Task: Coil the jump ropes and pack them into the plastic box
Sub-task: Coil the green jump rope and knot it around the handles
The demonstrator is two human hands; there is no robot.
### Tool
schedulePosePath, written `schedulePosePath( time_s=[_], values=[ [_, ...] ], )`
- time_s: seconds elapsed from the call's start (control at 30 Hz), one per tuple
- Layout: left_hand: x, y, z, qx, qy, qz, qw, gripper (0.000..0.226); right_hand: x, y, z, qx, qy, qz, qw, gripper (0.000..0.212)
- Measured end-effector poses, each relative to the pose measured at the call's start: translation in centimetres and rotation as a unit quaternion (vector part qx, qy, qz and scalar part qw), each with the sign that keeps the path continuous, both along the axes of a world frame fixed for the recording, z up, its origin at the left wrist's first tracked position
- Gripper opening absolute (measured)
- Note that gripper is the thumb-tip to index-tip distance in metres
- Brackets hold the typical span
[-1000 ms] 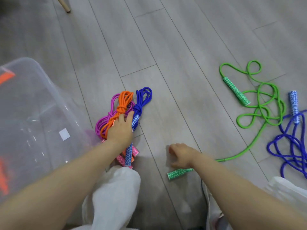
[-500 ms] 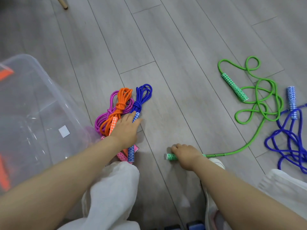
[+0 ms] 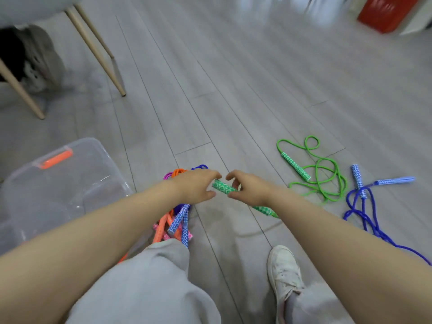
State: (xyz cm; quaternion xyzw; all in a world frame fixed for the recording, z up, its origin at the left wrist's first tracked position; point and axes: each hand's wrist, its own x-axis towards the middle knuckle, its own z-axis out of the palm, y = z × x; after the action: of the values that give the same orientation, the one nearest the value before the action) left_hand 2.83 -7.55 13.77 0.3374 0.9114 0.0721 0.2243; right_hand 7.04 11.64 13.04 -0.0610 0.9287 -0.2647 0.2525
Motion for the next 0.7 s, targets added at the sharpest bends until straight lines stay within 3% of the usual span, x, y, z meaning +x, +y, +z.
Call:
schedulePosePath(
  time_s=[0.17, 0.37, 0.5, 0.6, 0.7],
  values=[
    [2.1, 0.8, 8.0, 0.004, 0.109, -0.067, 0.992, 0.047, 1.2, -0.7, 7.7, -0.121, 0.03, -0.066, 0.99, 0.049],
    [5.7, 1.0, 14.9, -0.009, 0.181, -0.055, 0.982, 0.04, 5.3, 0.3, 15.0, -0.199, 0.01, -0.099, 0.975, 0.033],
    [8.0, -0.4, 18.9, 0.05, 0.193, 0.011, 0.98, 0.035, 8.6, 3.2, 16.7, -0.229, -0.022, -0.133, 0.964, 0.026],
    [9.3, -2.0, 20.6, 0.109, 0.194, 0.083, 0.971, 0.032, 11.0, 5.5, 17.8, -0.285, -0.004, -0.169, 0.944, 0.014],
    [10.3, -3.9, 21.1, 0.169, 0.166, 0.165, 0.957, 0.029, 12.9, 7.1, 18.7, -0.262, 0.036, -0.192, 0.945, 0.013]
  ],
)
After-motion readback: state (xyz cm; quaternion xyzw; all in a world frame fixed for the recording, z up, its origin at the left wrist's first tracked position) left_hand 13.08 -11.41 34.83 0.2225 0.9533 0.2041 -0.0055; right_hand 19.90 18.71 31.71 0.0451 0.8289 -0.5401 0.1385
